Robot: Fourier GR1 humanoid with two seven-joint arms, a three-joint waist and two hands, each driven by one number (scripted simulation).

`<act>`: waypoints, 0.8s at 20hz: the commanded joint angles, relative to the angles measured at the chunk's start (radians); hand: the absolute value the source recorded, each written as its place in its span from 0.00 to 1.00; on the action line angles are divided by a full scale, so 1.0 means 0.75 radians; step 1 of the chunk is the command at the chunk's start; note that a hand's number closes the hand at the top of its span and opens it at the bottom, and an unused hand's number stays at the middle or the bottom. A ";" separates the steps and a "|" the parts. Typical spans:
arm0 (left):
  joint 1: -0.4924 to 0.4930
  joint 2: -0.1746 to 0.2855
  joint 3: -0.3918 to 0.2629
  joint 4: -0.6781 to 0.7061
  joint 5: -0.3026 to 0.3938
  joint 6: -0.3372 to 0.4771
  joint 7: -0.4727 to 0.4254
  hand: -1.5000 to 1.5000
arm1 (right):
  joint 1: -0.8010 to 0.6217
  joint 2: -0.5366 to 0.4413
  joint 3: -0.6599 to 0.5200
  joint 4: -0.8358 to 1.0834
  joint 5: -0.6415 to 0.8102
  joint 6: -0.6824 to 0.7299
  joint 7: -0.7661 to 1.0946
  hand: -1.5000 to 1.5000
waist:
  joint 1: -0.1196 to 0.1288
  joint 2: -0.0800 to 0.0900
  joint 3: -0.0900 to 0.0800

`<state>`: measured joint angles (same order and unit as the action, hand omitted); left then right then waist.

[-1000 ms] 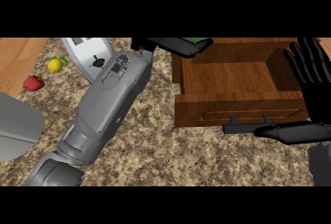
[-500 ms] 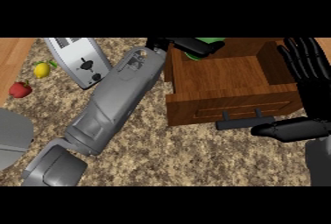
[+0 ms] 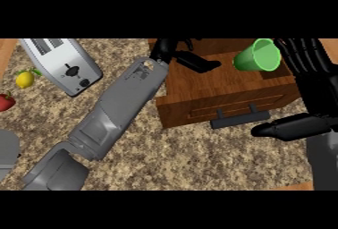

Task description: Pick up the cup, place it into the drawer and close the drawer

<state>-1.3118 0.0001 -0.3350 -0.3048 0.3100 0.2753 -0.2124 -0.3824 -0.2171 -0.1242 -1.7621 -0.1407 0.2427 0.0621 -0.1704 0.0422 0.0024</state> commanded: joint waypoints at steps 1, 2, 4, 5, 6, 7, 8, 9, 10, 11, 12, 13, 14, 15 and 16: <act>0.070 0.000 -0.062 -0.034 0.064 -0.014 -0.053 0.00 | -0.063 0.034 0.056 0.029 0.031 -0.013 0.000 0.00 | -0.030 0.012 -0.002; 0.056 0.000 -0.042 -0.056 0.106 -0.008 -0.049 0.00 | -0.095 0.023 0.037 0.037 0.004 -0.002 0.001 0.00 | -0.034 0.011 -0.002; 0.078 0.000 -0.038 -0.066 0.139 0.043 -0.096 0.00 | -0.035 0.019 0.059 0.035 -0.082 0.105 -0.025 0.00 | -0.060 0.016 0.000; 0.086 0.000 0.002 -0.066 0.179 -0.003 -0.122 0.00 | -0.065 0.048 0.084 0.017 -0.128 0.114 0.012 0.00 | -0.047 0.018 -0.002; 0.095 0.000 0.002 -0.097 0.210 0.003 -0.143 0.00 | -0.058 0.035 0.104 0.006 -0.161 0.167 0.018 0.00 | -0.051 0.010 -0.002; 0.086 0.000 0.002 -0.095 0.225 -0.021 -0.154 0.00 | -0.088 0.055 0.118 0.056 -0.175 0.176 0.006 1.00 | -0.057 0.030 -0.002; 0.084 0.000 0.026 -0.135 0.271 -0.034 -0.182 0.00 | -0.077 0.039 0.167 0.018 -0.190 0.236 0.032 1.00 | -0.064 0.016 -0.004; 0.111 0.000 0.005 -0.150 0.278 -0.042 -0.228 0.00 | -0.110 0.039 0.196 0.020 -0.220 0.279 0.038 1.00 | -0.049 0.014 -0.004; 0.087 0.000 0.040 -0.159 0.312 -0.069 -0.246 0.00 | -0.070 0.041 0.214 0.029 -0.253 0.330 0.018 1.00 | -0.042 0.017 -0.003; 0.088 0.000 0.049 -0.163 0.333 -0.046 -0.275 0.00 | -0.047 0.033 0.242 0.016 -0.268 0.355 0.054 1.00 | -0.030 0.004 -0.004; 0.077 0.000 0.045 -0.183 0.360 -0.039 -0.281 0.00 | -0.061 0.009 0.255 0.042 -0.284 0.386 0.095 1.00 | -0.016 -0.002 -0.004; 0.082 0.000 0.075 -0.168 0.386 -0.015 -0.308 0.00 | -0.029 -0.008 0.289 0.035 -0.270 0.421 0.103 1.00 | -0.002 -0.003 -0.004; 0.041 0.000 0.070 -0.179 0.404 0.026 -0.304 0.00 | -0.078 -0.058 0.304 0.043 -0.241 0.447 0.146 1.00 | -0.010 -0.005 -0.004; 0.067 0.000 0.074 -0.164 0.398 0.013 -0.339 0.00 | -0.022 -0.135 0.332 0.033 -0.209 0.538 0.140 1.00 | 0.008 -0.008 -0.004; 0.066 0.000 0.064 -0.170 0.413 0.032 -0.334 0.00 | -0.027 -0.161 0.363 0.034 -0.183 0.554 0.184 1.00 | 0.027 -0.018 -0.004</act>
<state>-1.2592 0.0000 -0.2957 -0.4225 0.5759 0.2744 -0.4241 -0.4177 -0.2592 0.0820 -1.7381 -0.3018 0.5559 0.1446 -0.1763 0.0401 -0.0004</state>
